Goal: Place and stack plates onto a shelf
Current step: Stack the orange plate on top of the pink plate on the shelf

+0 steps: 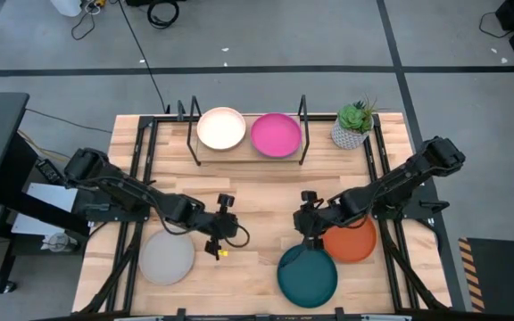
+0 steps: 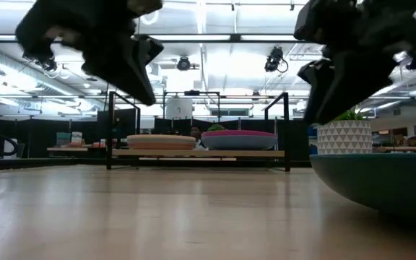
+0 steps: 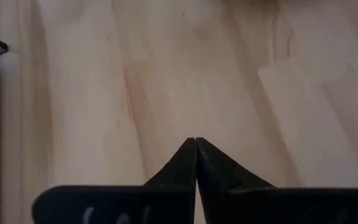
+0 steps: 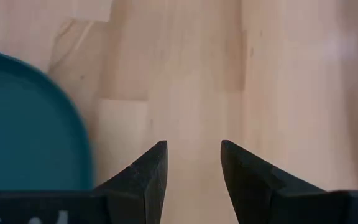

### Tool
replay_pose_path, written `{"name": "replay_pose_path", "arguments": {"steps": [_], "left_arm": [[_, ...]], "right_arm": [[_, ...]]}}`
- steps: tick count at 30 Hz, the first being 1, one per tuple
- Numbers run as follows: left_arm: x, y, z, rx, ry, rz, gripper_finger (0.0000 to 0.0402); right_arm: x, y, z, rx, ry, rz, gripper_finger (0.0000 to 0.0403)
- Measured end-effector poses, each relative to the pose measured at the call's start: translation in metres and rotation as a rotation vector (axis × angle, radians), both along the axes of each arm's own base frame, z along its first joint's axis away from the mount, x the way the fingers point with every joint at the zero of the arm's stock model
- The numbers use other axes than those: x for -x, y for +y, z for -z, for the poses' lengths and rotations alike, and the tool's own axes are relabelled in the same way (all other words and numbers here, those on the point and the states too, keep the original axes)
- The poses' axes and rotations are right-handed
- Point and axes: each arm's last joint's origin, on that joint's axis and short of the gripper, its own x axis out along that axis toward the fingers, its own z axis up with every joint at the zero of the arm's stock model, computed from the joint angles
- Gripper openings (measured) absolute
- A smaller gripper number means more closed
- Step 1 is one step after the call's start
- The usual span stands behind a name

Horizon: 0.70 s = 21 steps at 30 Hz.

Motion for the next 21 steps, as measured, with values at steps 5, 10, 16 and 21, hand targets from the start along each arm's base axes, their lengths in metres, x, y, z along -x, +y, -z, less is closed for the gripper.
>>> {"name": "replay_pose_path", "arguments": {"steps": [5, 10, 16, 21], "left_arm": [[0.009, 0.019, 0.008, -0.057, -0.057, 0.04, 0.002], [0.015, 0.033, 0.01, -0.125, -0.071, 0.08, 0.0021], [0.012, 0.05, 0.011, -0.18, -0.085, 0.166, 0.0022], [0.004, 0.07, 0.006, -0.15, -0.154, 0.234, 0.0022]], "right_arm": [[0.007, 0.007, -0.008, -0.084, 0.119, 0.093, 0.0156], [0.016, 0.015, -0.012, -0.211, 0.244, 0.171, 0.0156], [0.033, 0.036, -0.02, -0.321, 0.384, 0.323, 0.0156], [0.049, 0.058, -0.023, -0.376, 0.425, 0.419, 0.0156]]}}
